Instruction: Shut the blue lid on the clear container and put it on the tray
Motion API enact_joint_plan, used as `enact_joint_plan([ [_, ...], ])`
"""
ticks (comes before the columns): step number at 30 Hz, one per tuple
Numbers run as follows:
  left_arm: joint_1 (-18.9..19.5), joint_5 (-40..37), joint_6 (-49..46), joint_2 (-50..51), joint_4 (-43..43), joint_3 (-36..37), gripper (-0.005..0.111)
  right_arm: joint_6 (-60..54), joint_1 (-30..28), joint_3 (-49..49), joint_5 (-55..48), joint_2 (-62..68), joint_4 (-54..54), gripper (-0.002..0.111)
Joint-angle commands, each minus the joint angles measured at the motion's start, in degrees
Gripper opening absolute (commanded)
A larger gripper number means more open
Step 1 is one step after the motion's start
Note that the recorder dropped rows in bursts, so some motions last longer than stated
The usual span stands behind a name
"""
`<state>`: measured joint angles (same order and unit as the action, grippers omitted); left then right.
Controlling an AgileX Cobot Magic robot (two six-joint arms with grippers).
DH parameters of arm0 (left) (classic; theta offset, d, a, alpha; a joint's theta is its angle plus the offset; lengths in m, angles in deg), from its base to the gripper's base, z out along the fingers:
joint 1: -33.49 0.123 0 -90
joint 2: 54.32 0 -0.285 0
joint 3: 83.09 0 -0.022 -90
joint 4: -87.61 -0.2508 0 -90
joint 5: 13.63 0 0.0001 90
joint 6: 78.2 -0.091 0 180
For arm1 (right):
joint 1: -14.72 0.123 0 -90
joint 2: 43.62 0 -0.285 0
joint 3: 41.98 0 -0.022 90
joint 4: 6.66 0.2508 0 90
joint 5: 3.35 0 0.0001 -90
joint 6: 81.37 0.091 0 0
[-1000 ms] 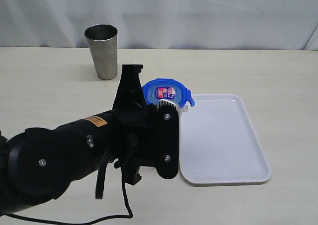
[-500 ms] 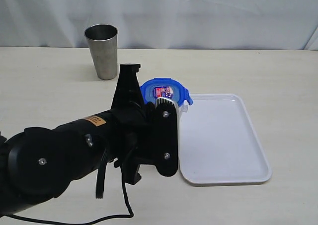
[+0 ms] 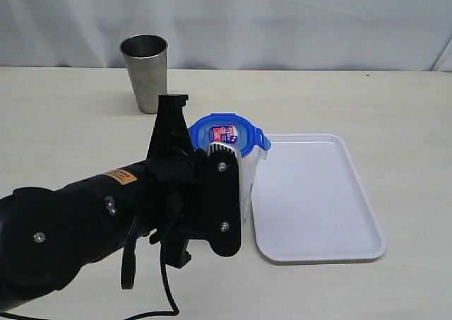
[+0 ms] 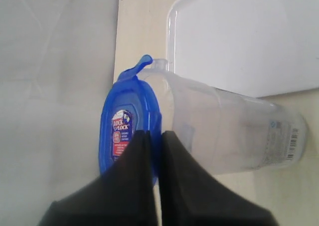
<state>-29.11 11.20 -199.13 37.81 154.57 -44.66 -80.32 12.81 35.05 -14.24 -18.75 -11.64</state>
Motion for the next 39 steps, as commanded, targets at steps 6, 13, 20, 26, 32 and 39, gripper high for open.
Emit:
enact_joint_plan([
  [6, -0.77, 0.54, -1.65, -0.33, -0.39, 0.41, 0.000, -0.25, 0.11, 0.18, 0.66, 0.16, 0.03, 0.004],
  [13, -4.11, 3.27, -1.65, -0.33, -0.30, 0.41, 0.000, -0.25, 0.11, 0.18, 0.66, 0.16, 0.03, 0.004],
  [20, -4.00, 4.28, -1.65, -0.20, -0.16, 0.41, 0.000, -0.25, 0.11, 0.18, 0.66, 0.16, 0.03, 0.004],
  [26, -4.00, 4.84, -1.65, 0.15, 1.03, 0.41, 0.000, -0.25, 0.11, 0.18, 0.66, 0.16, 0.03, 0.004],
  [32, -2.62, 5.51, -1.65, 0.39, 2.26, 0.41, 0.000, -0.25, 0.11, 0.18, 0.66, 0.16, 0.03, 0.004],
  [39, -2.74, 5.85, -1.65, 0.39, 1.73, 0.41, 0.000, -0.25, 0.11, 0.18, 0.66, 0.16, 0.03, 0.004],
])
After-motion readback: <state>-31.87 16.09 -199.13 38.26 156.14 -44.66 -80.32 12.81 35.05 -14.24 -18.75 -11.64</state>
